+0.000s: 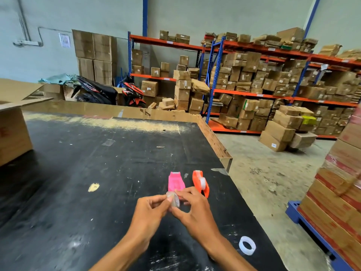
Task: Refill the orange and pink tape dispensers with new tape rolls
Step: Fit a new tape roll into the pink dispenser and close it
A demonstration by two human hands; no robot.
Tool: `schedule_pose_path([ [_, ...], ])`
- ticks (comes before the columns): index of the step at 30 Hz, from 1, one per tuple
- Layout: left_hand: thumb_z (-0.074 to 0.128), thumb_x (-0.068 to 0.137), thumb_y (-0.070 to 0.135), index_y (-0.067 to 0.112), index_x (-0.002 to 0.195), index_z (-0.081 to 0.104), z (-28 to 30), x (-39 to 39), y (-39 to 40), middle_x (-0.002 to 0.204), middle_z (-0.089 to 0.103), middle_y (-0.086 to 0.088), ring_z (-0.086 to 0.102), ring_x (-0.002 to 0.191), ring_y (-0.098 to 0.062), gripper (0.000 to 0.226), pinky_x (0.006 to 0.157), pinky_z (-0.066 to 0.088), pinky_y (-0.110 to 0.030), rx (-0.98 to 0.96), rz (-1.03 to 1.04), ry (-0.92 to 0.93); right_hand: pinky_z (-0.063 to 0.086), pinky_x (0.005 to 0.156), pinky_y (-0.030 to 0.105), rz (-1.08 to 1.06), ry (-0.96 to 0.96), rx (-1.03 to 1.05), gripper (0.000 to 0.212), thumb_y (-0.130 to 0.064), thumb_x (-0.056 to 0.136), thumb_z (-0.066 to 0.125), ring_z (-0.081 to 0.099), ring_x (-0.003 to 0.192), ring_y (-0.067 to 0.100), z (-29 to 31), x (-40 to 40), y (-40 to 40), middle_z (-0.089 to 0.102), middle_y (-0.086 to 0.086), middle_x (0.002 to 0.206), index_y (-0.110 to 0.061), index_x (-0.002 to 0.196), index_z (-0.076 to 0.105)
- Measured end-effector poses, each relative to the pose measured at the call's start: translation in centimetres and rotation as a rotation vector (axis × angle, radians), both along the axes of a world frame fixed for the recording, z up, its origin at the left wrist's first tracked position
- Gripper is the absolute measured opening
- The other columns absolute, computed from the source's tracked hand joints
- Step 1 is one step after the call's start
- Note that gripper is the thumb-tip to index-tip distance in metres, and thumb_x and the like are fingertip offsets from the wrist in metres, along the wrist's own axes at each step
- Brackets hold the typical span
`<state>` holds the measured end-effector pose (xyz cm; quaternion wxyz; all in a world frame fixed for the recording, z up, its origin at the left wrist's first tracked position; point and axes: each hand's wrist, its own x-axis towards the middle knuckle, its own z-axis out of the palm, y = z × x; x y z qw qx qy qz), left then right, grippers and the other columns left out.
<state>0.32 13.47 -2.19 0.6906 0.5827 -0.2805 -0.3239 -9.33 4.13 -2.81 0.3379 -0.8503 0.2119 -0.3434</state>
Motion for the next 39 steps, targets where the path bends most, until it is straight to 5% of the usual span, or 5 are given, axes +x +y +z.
schedule_pose_path([
  [13,0.054,0.088,0.005,0.021,0.104,0.075,-1.7,5.9,-8.1,0.097,0.077,0.011,0.069,0.093,-0.003,0.031,0.096,0.051,-0.029,0.293,0.028,-0.327,0.05,0.08,0.028,-0.194,0.21,0.197,0.047,-0.019,0.075,0.067,0.062,0.073,0.013,2.6,5.5,-8.7,0.059,-0.009,0.059,-0.021,0.122,0.063],
  [19,0.057,0.09,0.009,0.016,0.111,0.073,-3.9,6.7,-9.6,0.104,0.075,0.002,0.065,0.094,-0.004,0.027,0.068,0.044,0.002,0.338,0.038,-0.45,0.041,0.059,0.017,-0.197,0.387,0.14,0.028,-0.024,0.08,0.065,0.062,0.091,0.016,1.1,7.1,-10.9,0.071,-0.002,0.093,-0.021,0.108,0.071],
  [23,0.058,0.091,0.022,0.034,0.096,0.073,-4.6,6.7,-9.3,0.08,0.07,0.015,0.064,0.083,-0.002,0.02,0.087,0.053,-0.029,0.316,0.036,-0.48,0.052,0.085,0.04,-0.195,0.404,0.118,0.021,-0.026,0.068,0.075,0.066,0.086,0.023,0.5,7.6,-12.5,0.072,-0.001,0.078,-0.019,0.088,0.075],
  [28,0.057,0.091,0.027,0.053,0.092,0.062,-4.9,6.7,-9.3,0.077,0.07,0.018,0.065,0.083,-0.002,0.027,0.089,0.054,-0.036,0.288,0.063,-0.518,0.046,0.069,0.031,-0.142,0.525,0.039,0.022,-0.023,0.069,0.072,0.06,0.084,0.022,0.7,8.4,-12.9,0.067,0.006,0.088,-0.017,0.091,0.074],
  [39,0.058,0.091,0.026,0.026,0.108,0.073,-5.4,6.9,-9.4,0.1,0.077,0.011,0.069,0.094,-0.004,0.022,0.093,0.054,-0.037,0.291,0.09,-0.502,0.038,0.06,0.021,-0.032,0.531,0.132,0.027,-0.024,0.076,0.077,0.049,0.069,0.01,-0.5,8.1,-13.6,0.056,-0.005,0.072,-0.01,0.099,0.074],
])
